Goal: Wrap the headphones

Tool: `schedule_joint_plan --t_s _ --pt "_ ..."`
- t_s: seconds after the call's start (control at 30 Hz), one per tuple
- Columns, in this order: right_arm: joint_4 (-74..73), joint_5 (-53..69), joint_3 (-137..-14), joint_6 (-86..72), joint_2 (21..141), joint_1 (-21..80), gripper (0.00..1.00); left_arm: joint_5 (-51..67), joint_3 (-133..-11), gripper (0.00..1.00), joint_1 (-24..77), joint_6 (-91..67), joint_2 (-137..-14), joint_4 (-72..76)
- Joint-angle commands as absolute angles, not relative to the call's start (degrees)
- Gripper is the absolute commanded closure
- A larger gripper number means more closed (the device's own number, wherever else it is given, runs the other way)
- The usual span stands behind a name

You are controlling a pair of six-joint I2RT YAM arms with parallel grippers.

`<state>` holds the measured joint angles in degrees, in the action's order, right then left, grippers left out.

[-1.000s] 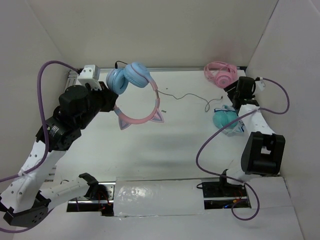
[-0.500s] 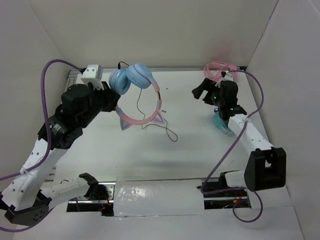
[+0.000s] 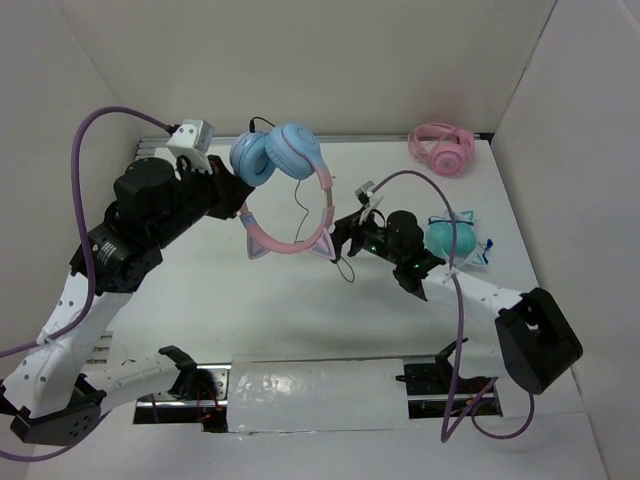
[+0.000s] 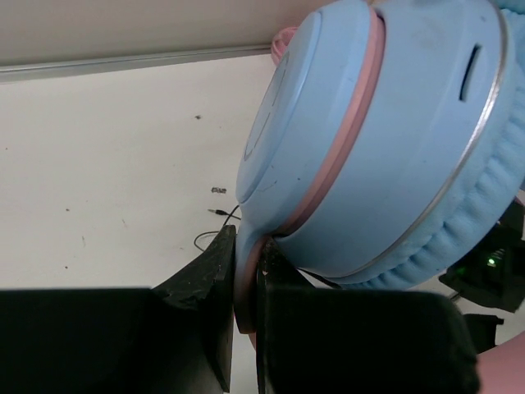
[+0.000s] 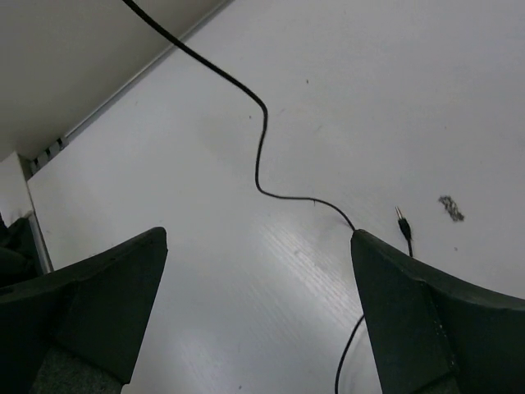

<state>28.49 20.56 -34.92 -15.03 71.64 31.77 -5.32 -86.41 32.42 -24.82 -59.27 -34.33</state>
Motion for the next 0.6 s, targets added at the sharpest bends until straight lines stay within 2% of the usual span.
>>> schedule_joint_plan --t_s 0.0,0.13,0.3,0.37,0.4,0.5,0.53,0.57 --pt "44.9 22.5 -35.7 -11.9 75.6 33.7 0.00 -0.6 -89.4 1.00 32.3 -24.6 -58.5 -28.3" --pt "57.9 19.5 -37.5 -9.4 81.4 36.6 0.00 1.2 -90.2 1.00 32.3 -25.4 -59.0 -29.4" --pt "57.0 19.2 -49.3 -6.9 92.8 37.1 0.00 4.8 -91.8 1.00 32.3 -25.8 -59.3 -29.5" --pt "56.8 20.5 -51.8 -7.7 96.8 36.7 0.08 5.2 -92.3 1.00 32.3 -25.8 -59.3 -30.0" --pt "55.4 20.5 -53.9 -9.5 98.3 36.5 0.28 4.5 -92.5 1.00 32.2 -25.8 -59.3 -30.2" --pt "54.2 22.4 -53.0 -13.8 98.7 33.7 0.68 2.0 -92.2 1.00 32.3 -26.3 -59.2 -31.1" --pt "53.4 24.1 -52.2 -16.0 97.3 32.6 0.89 0.3 -91.4 1.00 32.2 -26.5 -59.1 -31.4" --pt "52.5 26.3 -51.1 -16.8 96.4 30.4 1.00 -2.3 -91.0 1.00 32.2 -27.2 -59.4 -31.6"
